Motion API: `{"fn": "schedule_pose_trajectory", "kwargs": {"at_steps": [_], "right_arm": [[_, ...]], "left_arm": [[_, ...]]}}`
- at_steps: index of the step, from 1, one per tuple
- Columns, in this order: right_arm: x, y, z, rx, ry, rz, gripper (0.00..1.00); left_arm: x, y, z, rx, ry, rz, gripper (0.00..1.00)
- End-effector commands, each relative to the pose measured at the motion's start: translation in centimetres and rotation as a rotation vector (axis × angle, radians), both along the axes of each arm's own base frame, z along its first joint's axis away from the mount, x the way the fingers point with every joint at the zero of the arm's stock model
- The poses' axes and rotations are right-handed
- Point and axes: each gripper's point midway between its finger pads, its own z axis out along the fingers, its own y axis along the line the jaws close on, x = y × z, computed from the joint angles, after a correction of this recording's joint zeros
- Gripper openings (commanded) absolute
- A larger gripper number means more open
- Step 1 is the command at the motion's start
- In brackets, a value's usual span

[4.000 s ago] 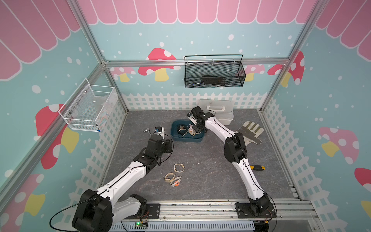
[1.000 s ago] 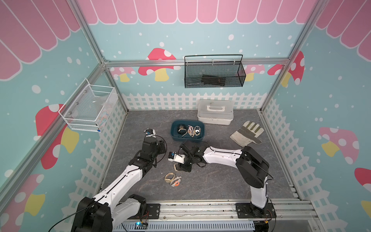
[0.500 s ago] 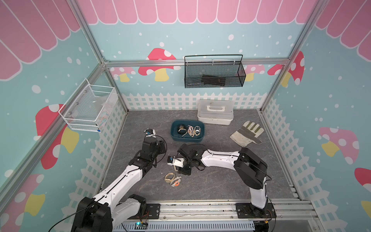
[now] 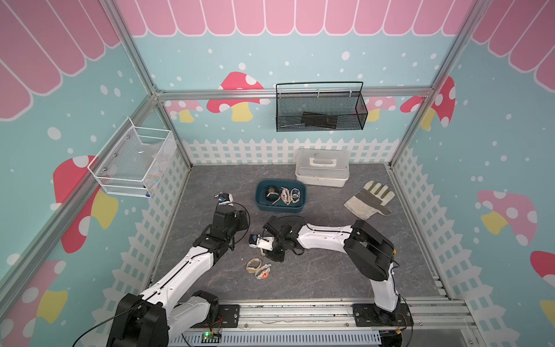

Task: Put the watch into the storage box
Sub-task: Pick up the watch at the center of the board, then place the watch in the storage box.

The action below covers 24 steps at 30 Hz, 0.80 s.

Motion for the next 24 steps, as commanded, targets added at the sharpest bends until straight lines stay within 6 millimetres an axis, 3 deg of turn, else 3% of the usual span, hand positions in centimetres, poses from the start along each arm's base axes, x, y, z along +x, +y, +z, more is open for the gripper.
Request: {"fn": "schedule_pose_trajectory", "kwargs": {"at_steps": [1, 6, 12, 17, 24], "right_arm": [[-0.3, 0.3, -0.2, -0.007, 0.007, 0.010, 0.09], [0.0, 0.1, 0.9, 0.018, -0.028, -0.002, 0.00], [1.3, -0.2, 3.3, 0.053, -0.092, -0.022, 0.00], [4.9, -1.2, 5.4, 0.100, -0.105, -0.102, 0.00], [12.4, -3.4, 9.9, 0.127, -0.145, -0.312, 0.00]], "left_arm": [[0.0, 0.2, 0.0, 0.011, -0.002, -0.004, 0.47], [-0.1, 0.2, -0.1, 0.009, -0.001, -0.004, 0.47], [-0.2, 0.2, 0.0, 0.005, -0.003, -0.004, 0.47], [-0.3, 0.2, 0.3, 0.005, -0.009, -0.006, 0.47], [-0.5, 0.4, 0.2, 0.007, -0.012, -0.002, 0.47]]}}
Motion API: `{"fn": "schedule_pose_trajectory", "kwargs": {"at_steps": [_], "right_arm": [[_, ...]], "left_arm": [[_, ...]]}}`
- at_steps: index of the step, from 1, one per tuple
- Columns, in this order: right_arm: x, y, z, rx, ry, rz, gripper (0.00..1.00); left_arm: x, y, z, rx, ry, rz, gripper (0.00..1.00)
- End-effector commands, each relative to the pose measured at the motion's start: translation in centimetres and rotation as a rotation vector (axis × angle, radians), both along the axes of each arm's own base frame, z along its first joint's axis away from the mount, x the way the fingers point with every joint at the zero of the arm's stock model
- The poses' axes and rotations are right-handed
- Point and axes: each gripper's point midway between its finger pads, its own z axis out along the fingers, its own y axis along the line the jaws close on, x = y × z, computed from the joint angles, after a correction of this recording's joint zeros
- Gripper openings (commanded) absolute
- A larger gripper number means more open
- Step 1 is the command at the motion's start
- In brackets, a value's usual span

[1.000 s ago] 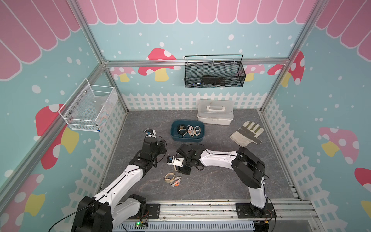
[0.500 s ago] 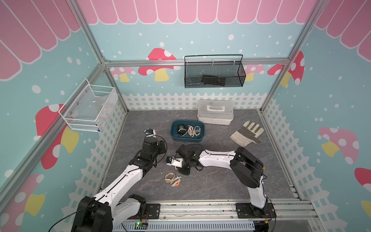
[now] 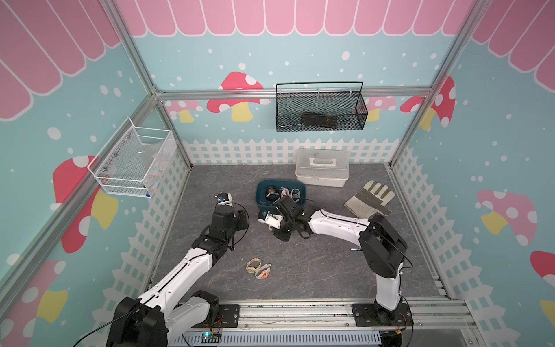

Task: Put the watch into the storage box
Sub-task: Place the watch in the storage box.

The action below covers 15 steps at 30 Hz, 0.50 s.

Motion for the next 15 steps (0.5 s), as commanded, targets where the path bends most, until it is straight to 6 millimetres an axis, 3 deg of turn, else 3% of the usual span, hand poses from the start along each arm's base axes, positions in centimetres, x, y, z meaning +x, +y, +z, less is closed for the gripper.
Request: {"fn": "schedule_pose_trajectory", "kwargs": {"at_steps": [1, 7, 10, 15], "right_arm": [[3.6, -0.8, 3.1, 0.027, -0.021, -0.116, 0.00], [10.0, -2.4, 3.9, -0.001, -0.042, -0.282, 0.00], [12.7, -2.9, 3.2, -0.035, -0.033, -0.338, 0.00], [15.7, -2.0, 2.5, -0.073, -0.062, -0.344, 0.00]], "left_arm": [[-0.4, 0.3, -0.4, 0.013, 0.009, -0.003, 0.47], [-0.3, 0.3, -0.5, 0.016, 0.011, -0.003, 0.47], [-0.3, 0.3, -0.5, 0.017, 0.011, -0.004, 0.47], [-0.4, 0.4, -0.5, 0.020, 0.011, 0.001, 0.48]]}}
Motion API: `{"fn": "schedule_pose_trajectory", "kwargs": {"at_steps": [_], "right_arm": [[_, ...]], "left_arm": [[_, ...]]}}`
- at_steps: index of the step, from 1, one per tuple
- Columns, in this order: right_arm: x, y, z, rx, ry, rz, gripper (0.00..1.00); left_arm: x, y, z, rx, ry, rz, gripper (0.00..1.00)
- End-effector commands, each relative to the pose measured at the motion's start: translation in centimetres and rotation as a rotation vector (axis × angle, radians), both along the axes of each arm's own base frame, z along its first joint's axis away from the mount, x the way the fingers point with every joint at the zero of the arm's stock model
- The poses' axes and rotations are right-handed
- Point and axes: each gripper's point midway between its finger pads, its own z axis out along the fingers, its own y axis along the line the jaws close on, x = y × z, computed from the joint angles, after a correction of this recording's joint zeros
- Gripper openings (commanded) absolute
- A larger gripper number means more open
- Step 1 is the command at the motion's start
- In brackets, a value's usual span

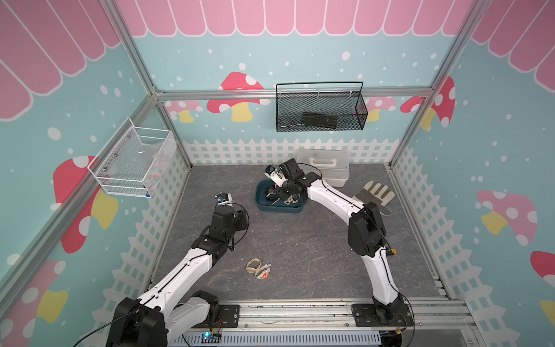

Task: Put the watch into the storage box
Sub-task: Place the watch in the storage box.

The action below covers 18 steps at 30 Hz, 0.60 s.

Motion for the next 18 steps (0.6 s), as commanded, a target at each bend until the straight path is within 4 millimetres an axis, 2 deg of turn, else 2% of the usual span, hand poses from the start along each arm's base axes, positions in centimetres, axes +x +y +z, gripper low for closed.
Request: {"fn": "schedule_pose_trajectory", "kwargs": {"at_steps": [1, 8, 15, 18], "right_arm": [[0.2, -0.2, -1.7, -0.073, 0.045, -0.013, 0.00], [1.3, 0.8, -3.9, -0.099, 0.068, -0.001, 0.00], [1.4, 0.5, -6.6, -0.146, 0.092, 0.001, 0.00], [1.4, 0.4, -7.1, -0.155, 0.099, 0.001, 0.02]], "left_arm": [[-0.4, 0.4, -0.4, 0.019, 0.009, 0.001, 0.48], [-0.4, 0.3, -0.4, 0.017, 0.009, -0.001, 0.48], [-0.2, 0.2, -0.3, 0.017, 0.012, -0.007, 0.48], [-0.2, 0.2, -0.5, 0.019, 0.016, -0.007, 0.48]]}}
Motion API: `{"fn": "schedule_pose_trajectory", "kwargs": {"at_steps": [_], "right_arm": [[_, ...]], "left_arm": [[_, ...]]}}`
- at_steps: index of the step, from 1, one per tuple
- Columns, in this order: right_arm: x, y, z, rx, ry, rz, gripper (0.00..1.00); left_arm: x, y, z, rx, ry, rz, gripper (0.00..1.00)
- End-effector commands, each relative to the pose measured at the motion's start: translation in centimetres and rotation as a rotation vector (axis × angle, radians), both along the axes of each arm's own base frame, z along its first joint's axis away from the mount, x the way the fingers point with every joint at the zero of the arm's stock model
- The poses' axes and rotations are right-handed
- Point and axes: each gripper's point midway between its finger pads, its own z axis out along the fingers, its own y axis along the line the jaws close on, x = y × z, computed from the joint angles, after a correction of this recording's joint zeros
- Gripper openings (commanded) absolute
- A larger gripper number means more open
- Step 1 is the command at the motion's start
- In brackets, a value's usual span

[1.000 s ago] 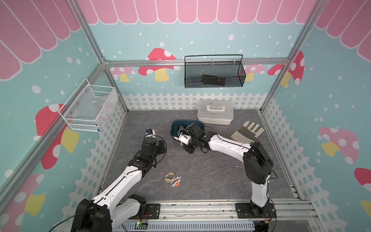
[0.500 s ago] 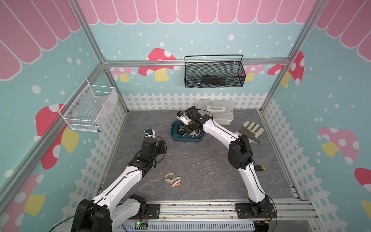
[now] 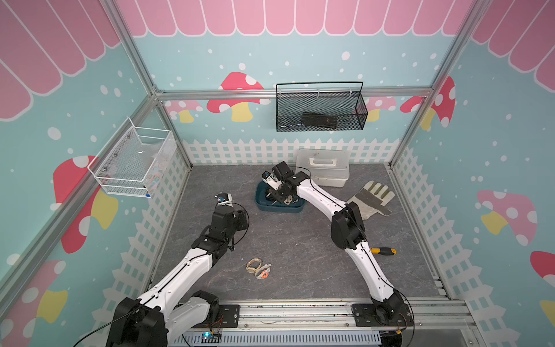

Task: Put the watch into the storage box
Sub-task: Place the watch in the storage box.

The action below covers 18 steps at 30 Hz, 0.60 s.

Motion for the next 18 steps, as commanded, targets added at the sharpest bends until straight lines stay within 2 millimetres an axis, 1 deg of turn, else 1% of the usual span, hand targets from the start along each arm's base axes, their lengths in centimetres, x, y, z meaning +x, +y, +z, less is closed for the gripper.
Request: {"fn": "schedule_pose_trajectory", "kwargs": {"at_steps": [1, 4, 8, 13, 16, 18], "right_arm": [[-0.2, -0.2, -1.4, -0.037, 0.020, 0.005, 0.03], [-0.4, -0.2, -1.4, -0.036, 0.026, 0.007, 0.08], [-0.5, -0.3, -0.9, -0.030, 0.022, 0.007, 0.15], [-0.9, -0.2, 0.4, -0.009, 0.015, 0.015, 0.26], [-1.1, -0.2, 2.0, 0.013, -0.005, 0.016, 0.28], [-1.4, -0.1, 3.4, 0.030, -0.023, 0.020, 0.30]], "left_arm": [[-0.2, 0.2, -0.4, 0.016, 0.015, -0.006, 0.48], [-0.1, 0.2, -0.5, 0.016, 0.016, -0.006, 0.48], [-0.1, 0.1, -0.5, 0.015, 0.017, -0.008, 0.48], [0.0, 0.0, -0.5, 0.015, 0.018, -0.012, 0.48], [-0.1, 0.1, -0.5, 0.014, 0.017, -0.009, 0.48], [-0.1, 0.1, -0.4, 0.014, 0.014, -0.007, 0.48]]}}
